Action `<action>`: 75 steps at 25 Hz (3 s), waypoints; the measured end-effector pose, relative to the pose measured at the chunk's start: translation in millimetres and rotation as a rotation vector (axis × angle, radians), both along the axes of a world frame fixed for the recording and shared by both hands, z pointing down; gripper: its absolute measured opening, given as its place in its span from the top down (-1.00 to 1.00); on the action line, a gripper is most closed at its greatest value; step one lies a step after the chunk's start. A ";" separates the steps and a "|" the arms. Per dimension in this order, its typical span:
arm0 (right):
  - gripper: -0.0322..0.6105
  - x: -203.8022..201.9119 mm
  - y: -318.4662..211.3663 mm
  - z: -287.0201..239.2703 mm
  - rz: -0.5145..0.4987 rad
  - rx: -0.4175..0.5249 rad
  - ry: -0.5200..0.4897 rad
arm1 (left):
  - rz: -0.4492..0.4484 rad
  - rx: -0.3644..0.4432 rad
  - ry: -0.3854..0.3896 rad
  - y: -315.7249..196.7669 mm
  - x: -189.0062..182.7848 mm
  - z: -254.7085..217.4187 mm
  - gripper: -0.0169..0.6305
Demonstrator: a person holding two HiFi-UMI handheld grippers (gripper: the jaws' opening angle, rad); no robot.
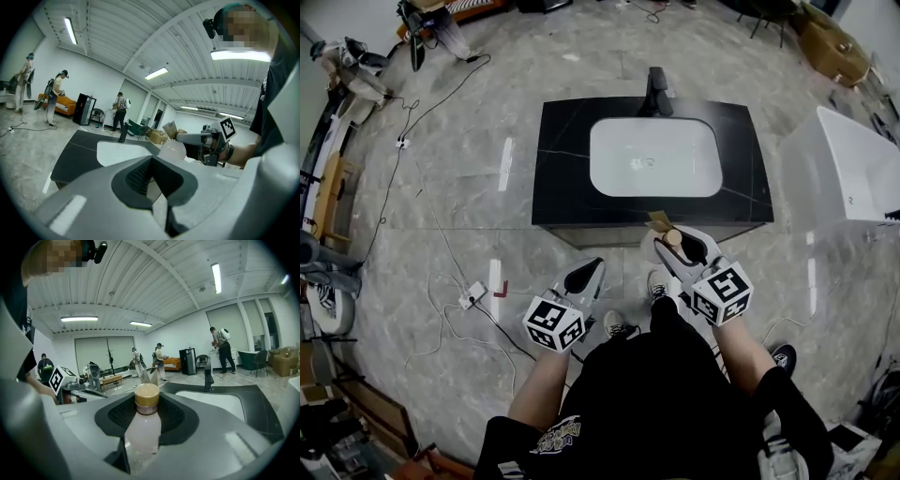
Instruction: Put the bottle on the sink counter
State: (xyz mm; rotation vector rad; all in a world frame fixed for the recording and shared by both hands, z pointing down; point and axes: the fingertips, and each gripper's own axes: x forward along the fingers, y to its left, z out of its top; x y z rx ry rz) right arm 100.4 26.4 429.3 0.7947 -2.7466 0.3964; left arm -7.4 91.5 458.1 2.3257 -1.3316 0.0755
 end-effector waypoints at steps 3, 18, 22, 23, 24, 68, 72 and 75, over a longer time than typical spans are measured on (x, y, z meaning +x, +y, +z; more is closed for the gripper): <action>0.39 -1.1 -16.6 -0.2 -0.045 -0.006 -0.002 | -0.032 -0.004 -0.004 -12.7 4.7 -1.6 0.95; 0.39 -6.4 -90.9 9.0 -0.234 -0.018 0.000 | -0.213 -0.019 -0.018 -65.4 16.0 0.8 0.95; 0.39 -4.0 -103.8 13.0 -0.278 -0.023 0.000 | -0.260 -0.018 -0.018 -75.0 23.3 2.5 0.95; 0.39 -3.5 -106.8 12.6 -0.288 -0.022 -0.002 | -0.271 -0.016 -0.020 -77.2 24.7 1.7 0.95; 0.39 -3.4 -109.7 11.4 -0.298 -0.020 -0.005 | -0.282 -0.014 -0.023 -79.4 25.6 0.2 0.95; 0.39 -178.7 -242.7 56.0 -0.130 -0.014 0.033 | 0.003 -0.035 -0.131 -188.9 -132.4 26.1 0.95; 0.39 -201.7 -259.6 68.1 -0.101 -0.026 0.035 | 0.035 -0.036 -0.125 -205.9 -148.2 35.4 0.95; 0.39 -212.9 -274.3 78.1 -0.077 -0.031 0.038 | 0.052 -0.039 -0.114 -220.9 -156.0 45.0 0.95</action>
